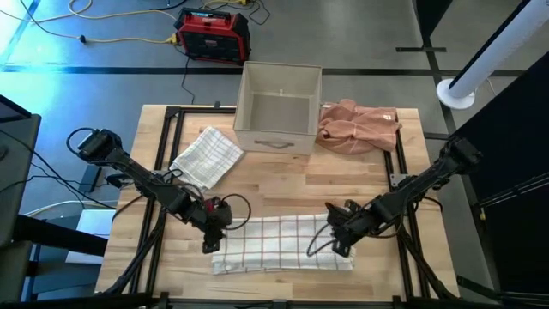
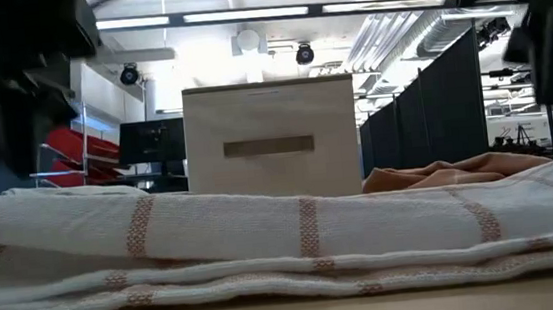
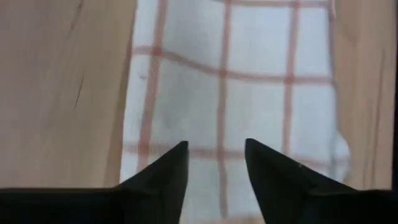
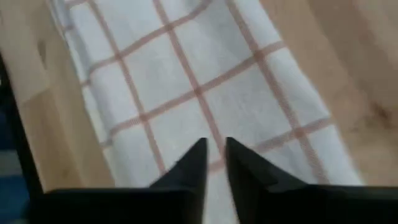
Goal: Fold towel
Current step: Fold the white squared towel
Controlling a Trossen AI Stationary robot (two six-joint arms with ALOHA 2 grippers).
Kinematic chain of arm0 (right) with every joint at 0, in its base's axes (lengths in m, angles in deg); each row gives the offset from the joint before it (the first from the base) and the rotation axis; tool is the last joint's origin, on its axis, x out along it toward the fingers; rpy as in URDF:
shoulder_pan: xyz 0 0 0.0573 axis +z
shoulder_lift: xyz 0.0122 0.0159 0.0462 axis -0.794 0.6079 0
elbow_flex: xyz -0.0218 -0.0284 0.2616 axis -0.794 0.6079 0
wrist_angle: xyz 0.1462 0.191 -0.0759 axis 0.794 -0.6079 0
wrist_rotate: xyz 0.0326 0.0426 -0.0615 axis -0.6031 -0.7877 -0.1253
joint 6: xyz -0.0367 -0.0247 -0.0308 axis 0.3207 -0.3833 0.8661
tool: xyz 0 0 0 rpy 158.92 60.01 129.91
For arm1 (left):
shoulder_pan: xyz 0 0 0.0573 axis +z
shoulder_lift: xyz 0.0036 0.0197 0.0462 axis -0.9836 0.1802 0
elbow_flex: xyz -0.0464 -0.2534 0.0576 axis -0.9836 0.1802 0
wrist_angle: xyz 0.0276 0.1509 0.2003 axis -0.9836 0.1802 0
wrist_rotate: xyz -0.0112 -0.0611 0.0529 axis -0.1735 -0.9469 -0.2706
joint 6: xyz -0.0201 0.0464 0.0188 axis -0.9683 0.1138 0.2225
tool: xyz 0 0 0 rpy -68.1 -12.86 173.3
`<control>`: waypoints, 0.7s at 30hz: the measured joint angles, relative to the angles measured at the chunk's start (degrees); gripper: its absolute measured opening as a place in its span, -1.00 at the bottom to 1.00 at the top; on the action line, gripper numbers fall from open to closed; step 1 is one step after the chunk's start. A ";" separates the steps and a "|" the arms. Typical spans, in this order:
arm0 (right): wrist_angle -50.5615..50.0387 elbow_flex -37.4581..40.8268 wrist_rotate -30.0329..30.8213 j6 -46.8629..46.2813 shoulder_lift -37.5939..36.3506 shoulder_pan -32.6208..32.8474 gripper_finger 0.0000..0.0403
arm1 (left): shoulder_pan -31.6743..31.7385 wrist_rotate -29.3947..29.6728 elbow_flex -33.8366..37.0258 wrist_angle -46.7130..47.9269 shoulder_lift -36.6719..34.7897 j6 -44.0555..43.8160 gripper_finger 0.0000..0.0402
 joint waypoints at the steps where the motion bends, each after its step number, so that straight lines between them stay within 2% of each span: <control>1: 3.63 2.12 -0.02 -1.31 0.22 -0.06 -0.91 | 0.02 -0.07 1.69 -1.84 0.02 -0.91 -0.36; 5: 11.72 9.83 -0.23 -9.94 0.37 -0.42 -0.96 | 0.46 0.06 5.65 -3.43 0.04 -5.14 -0.61; 10: 7.60 13.17 -1.07 -16.96 0.17 -3.05 -0.99 | 0.98 -0.06 7.51 -4.25 0.06 -6.11 -0.85; 14: 2.74 13.15 -2.79 -13.87 -0.05 -8.97 -1.00 | 3.37 -1.38 5.91 -4.67 0.06 -4.42 -0.96; 21: -2.17 13.00 -5.29 -4.79 -1.11 -22.55 -1.00 | 9.78 -2.90 -2.18 -2.07 -2.44 6.51 -1.00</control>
